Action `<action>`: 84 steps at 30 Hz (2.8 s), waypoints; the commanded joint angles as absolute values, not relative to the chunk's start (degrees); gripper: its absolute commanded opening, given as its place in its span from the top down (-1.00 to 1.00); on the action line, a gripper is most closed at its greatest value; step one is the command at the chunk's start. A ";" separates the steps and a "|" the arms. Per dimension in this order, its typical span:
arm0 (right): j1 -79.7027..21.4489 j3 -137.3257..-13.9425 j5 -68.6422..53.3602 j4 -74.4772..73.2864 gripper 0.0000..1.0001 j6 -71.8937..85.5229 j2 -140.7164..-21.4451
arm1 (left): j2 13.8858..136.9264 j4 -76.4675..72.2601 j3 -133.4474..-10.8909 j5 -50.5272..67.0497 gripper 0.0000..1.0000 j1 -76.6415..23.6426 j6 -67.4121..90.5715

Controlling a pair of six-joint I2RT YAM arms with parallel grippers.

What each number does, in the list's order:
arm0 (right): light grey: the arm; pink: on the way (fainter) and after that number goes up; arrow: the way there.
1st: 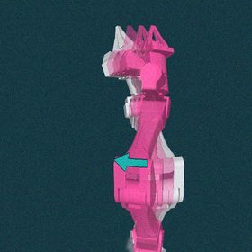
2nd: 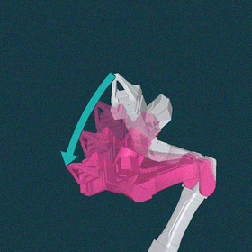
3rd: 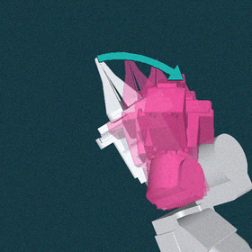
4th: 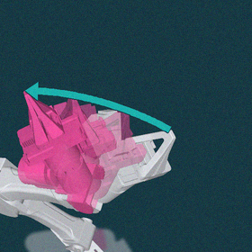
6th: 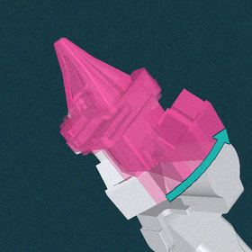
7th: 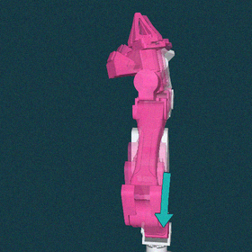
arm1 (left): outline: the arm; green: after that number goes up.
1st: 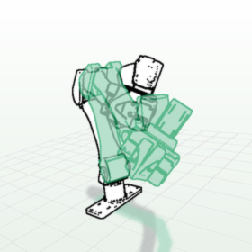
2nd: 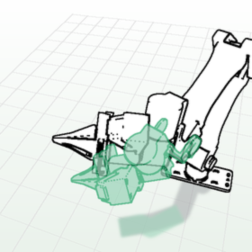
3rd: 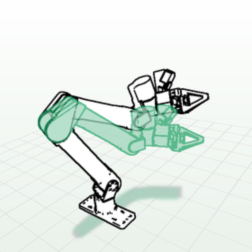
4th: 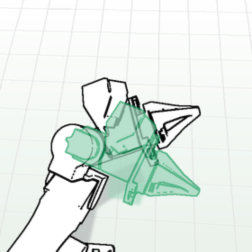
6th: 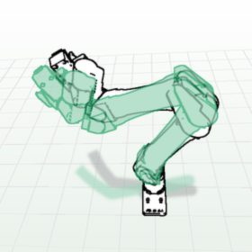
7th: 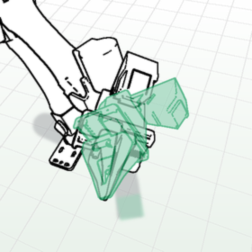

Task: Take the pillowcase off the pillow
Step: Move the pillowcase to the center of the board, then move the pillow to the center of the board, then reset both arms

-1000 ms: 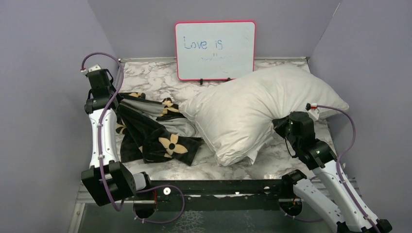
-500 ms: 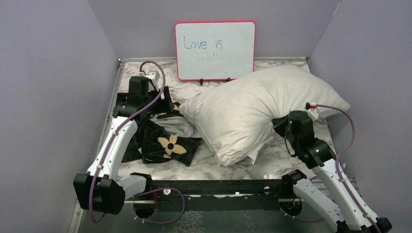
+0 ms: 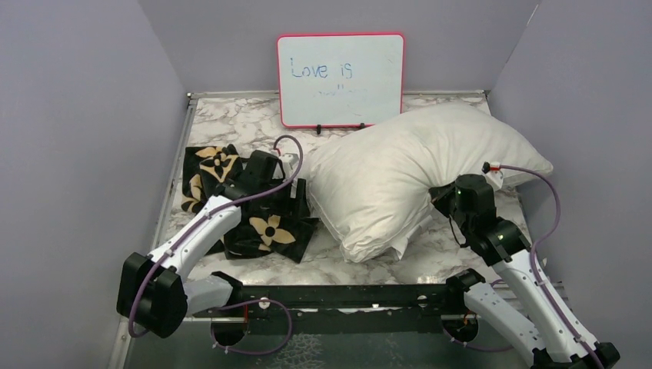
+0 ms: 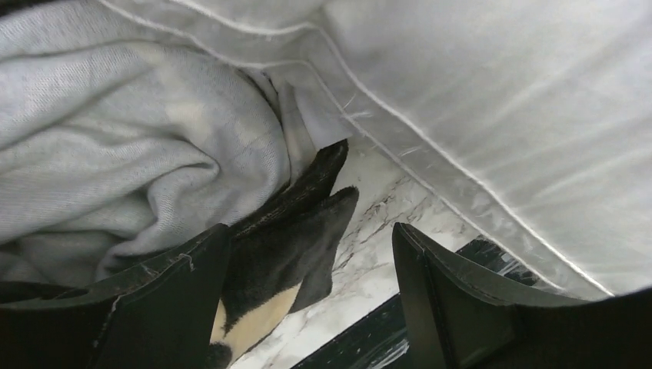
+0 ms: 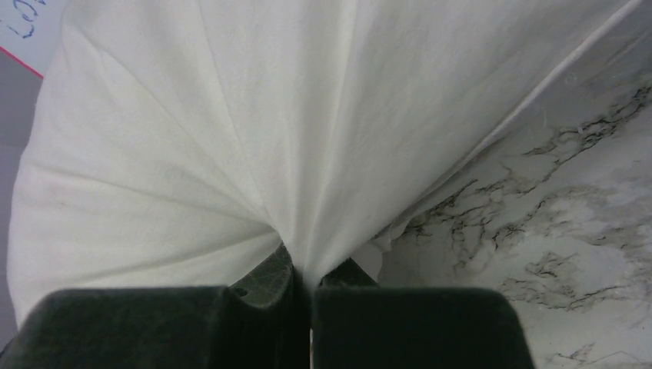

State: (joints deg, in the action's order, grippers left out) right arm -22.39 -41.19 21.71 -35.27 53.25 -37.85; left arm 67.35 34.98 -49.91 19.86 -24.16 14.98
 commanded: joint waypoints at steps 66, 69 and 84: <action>-24.17 -49.88 -9.58 -23.04 -0.31 32.27 -36.81 | 54.97 36.24 -56.14 6.64 -0.97 20.61 26.83; -24.17 -52.37 -4.02 -21.40 -0.38 27.88 -35.74 | 54.22 37.39 -58.01 6.48 -0.98 20.58 25.96; -24.10 -64.68 3.23 -34.25 -0.70 21.83 -71.24 | 54.19 41.67 -66.15 9.38 -0.98 18.90 23.69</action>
